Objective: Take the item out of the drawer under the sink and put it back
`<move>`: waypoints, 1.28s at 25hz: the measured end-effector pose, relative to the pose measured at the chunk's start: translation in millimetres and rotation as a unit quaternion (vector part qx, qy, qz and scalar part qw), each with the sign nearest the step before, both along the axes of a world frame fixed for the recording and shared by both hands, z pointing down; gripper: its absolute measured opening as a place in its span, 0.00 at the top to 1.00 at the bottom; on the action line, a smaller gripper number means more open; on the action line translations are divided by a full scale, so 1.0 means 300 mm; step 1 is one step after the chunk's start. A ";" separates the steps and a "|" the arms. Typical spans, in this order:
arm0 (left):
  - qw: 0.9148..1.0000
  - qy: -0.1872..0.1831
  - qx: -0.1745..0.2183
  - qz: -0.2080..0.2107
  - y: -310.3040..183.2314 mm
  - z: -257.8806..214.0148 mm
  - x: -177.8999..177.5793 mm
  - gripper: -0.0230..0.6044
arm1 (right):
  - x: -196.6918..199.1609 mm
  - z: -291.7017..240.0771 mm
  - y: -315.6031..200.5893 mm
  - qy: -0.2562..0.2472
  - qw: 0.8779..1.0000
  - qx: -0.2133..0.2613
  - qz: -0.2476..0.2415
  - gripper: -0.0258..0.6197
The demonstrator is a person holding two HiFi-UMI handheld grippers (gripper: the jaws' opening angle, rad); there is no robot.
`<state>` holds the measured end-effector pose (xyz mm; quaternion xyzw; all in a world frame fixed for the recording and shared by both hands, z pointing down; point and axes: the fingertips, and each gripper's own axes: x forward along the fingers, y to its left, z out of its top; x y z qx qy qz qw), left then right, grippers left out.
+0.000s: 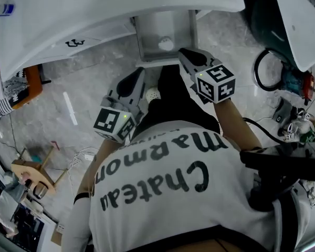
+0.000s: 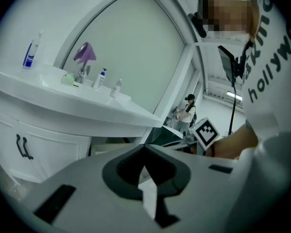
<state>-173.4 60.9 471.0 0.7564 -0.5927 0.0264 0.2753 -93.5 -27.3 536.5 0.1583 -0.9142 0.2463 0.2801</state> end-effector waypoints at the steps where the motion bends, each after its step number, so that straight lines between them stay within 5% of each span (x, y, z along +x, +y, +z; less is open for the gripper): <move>1: 1.000 0.000 -0.006 0.000 -0.012 0.019 0.000 0.96 | -0.007 0.018 -0.008 0.002 1.000 -0.005 -0.008 0.94; 8: 0.999 0.010 -0.052 -0.015 -0.082 0.129 -0.004 0.96 | -0.034 0.099 -0.070 0.025 0.997 0.001 -0.070 0.93; 13: 0.998 0.011 -0.065 -0.021 -0.128 0.168 -0.003 0.96 | -0.040 0.157 -0.089 0.045 0.987 0.023 -0.150 0.82; 25: 0.995 -0.003 -0.088 -0.044 -0.128 0.191 -0.054 0.96 | -0.093 0.300 -0.008 0.085 0.914 0.128 -0.376 0.64; 32: 0.994 -0.006 -0.097 -0.056 -0.124 0.205 -0.066 0.96 | -0.143 0.314 0.037 0.063 0.900 0.150 -0.404 0.64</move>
